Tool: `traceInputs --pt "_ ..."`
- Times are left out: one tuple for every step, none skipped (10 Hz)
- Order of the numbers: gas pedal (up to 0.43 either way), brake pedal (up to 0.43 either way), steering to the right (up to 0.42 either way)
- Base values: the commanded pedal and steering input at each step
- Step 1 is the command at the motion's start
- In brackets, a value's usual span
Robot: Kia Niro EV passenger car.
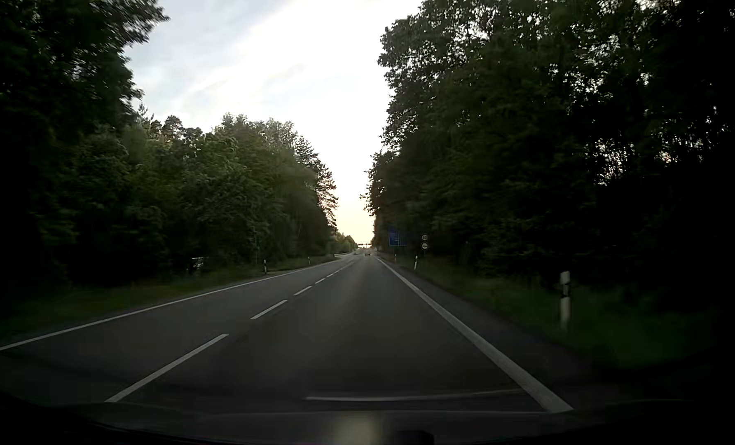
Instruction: Follow the waypoints while adhering to traffic rules and regulations
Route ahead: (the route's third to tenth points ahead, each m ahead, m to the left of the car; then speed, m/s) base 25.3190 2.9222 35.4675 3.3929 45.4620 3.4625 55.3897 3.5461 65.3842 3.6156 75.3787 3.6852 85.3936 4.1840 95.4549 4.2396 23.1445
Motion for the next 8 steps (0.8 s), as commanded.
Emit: traceInputs --pt "0.028 0.000 0.000" --pt "0.028 0.000 0.000" --pt "0.028 0.000 0.000" --pt "0.028 0.000 0.000" --pt "0.028 0.000 -0.001" --pt "0.039 0.000 0.000" --pt "0.039 0.000 -0.001" --pt "0.039 0.000 0.000"
